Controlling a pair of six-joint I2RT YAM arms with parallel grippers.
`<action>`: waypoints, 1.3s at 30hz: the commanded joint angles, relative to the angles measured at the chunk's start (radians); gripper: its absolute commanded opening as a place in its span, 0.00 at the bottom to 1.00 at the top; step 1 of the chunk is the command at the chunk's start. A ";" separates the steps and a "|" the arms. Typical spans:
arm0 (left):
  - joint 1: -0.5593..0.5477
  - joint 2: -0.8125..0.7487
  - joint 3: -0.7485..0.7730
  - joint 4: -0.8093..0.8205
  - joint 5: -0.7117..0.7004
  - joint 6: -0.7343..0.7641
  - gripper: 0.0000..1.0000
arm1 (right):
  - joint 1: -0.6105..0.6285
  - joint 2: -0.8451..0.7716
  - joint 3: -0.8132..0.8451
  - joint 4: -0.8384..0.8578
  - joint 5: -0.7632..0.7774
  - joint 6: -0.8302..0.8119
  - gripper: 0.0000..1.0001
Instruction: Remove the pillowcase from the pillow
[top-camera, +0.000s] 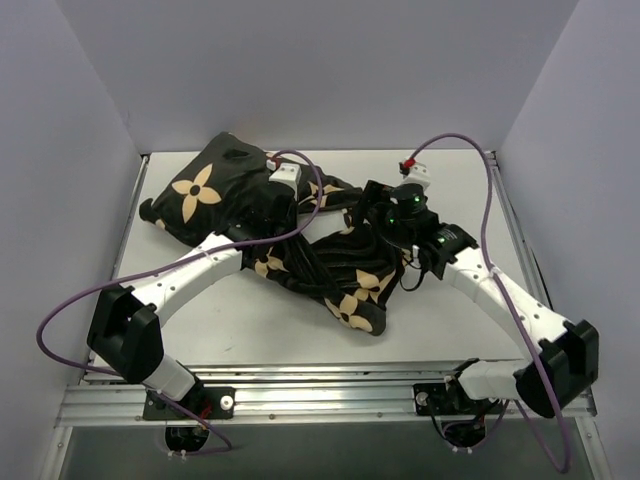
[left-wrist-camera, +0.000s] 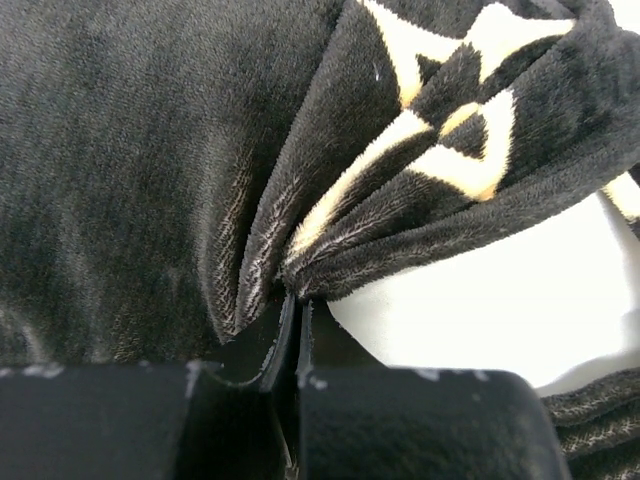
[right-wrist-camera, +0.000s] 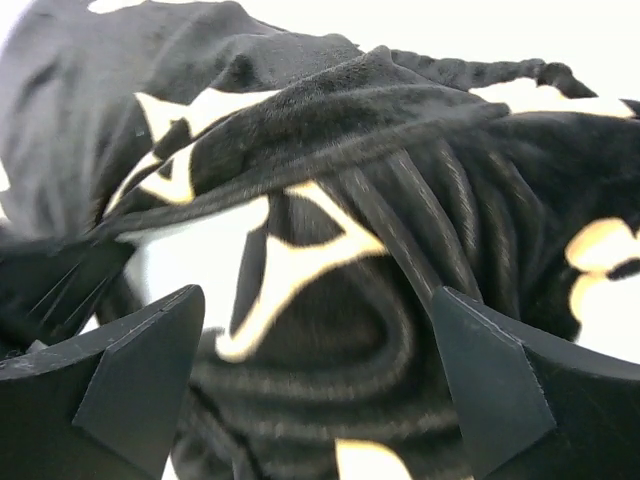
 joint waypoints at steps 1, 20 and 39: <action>-0.006 0.016 0.002 0.023 0.007 -0.021 0.03 | 0.037 0.130 0.084 -0.052 0.131 -0.020 0.91; 0.078 0.028 -0.089 -0.017 -0.041 -0.158 0.02 | -0.224 0.051 -0.291 -0.045 0.133 -0.028 0.69; -0.088 -0.216 -0.153 0.131 0.070 0.114 0.51 | -0.305 0.211 -0.451 0.695 -0.627 -0.071 0.06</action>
